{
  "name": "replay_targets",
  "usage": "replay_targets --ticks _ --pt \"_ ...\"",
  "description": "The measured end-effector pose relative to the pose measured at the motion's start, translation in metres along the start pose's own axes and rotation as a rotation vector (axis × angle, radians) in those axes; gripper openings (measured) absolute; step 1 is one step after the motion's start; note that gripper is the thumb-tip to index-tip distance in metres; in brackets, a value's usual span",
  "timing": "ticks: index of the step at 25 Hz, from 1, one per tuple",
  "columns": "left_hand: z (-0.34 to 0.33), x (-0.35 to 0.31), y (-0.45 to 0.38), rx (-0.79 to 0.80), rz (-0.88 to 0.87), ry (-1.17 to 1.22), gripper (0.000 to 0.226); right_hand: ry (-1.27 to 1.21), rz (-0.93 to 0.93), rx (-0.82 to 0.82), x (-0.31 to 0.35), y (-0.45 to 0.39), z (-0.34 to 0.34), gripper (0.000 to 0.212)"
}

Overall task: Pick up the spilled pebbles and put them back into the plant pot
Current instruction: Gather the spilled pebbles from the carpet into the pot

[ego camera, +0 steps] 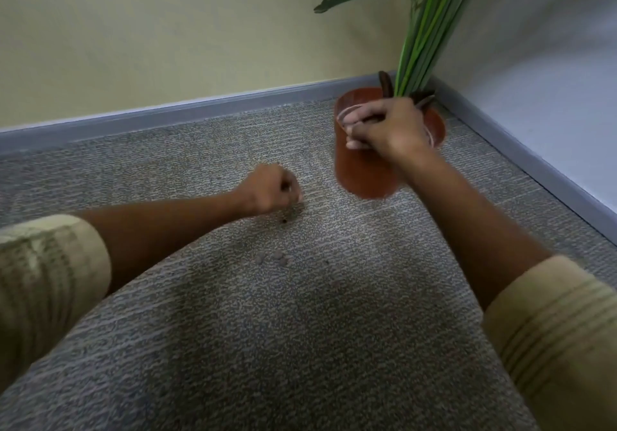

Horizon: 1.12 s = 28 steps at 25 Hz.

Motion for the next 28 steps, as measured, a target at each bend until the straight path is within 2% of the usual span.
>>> replay_targets --ticks 2,4,7,9,10,13,17,19,22,24,28 --pt "-0.015 0.028 0.021 0.189 -0.003 -0.167 0.018 0.207 0.087 -0.09 0.006 -0.017 0.009 0.011" --pt "-0.028 0.047 0.037 0.29 0.025 -0.283 0.029 0.411 0.131 -0.109 0.002 -0.031 0.015 0.012" --pt "-0.042 0.059 0.052 0.243 0.02 -0.286 0.027 0.57 0.154 -0.128 -0.003 -0.029 0.011 0.018" --pt "-0.044 0.058 0.059 0.191 0.015 -0.228 0.009 0.587 0.26 -0.193 -0.002 -0.009 -0.005 0.019" --pt "-0.042 0.058 0.06 0.174 0.019 -0.199 0.003 0.551 0.298 -0.174 -0.005 0.003 -0.018 0.02" --pt "-0.035 0.061 0.06 0.127 0.105 -0.117 0.011 0.432 0.201 0.153 -0.039 0.028 -0.075 0.017" --pt "-0.028 0.066 0.056 0.057 0.193 -0.012 0.012 0.718 0.272 0.49 -0.09 0.045 -0.13 0.037" --pt "-0.03 0.065 0.052 0.043 0.216 0.054 0.017 0.867 0.41 0.555 -0.097 0.054 -0.138 0.035" --pt "-0.036 0.058 0.049 0.111 0.163 0.028 0.025 0.951 0.506 0.471 -0.093 0.059 -0.136 0.021" --pt "-0.044 0.053 0.049 0.167 0.101 -0.028 0.028 0.861 0.394 0.393 -0.098 0.054 -0.131 0.017" --pt "-0.048 0.046 0.048 0.159 -0.005 -0.152 0.025 0.452 -0.029 0.314 -0.11 0.049 -0.114 0.02"
Point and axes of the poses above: each hand's wrist, its own y-axis away from the middle knuckle, its own z-axis out of the back of the hand, x = y × z, the point moved 3 cm from there along -y, towards the middle knuckle
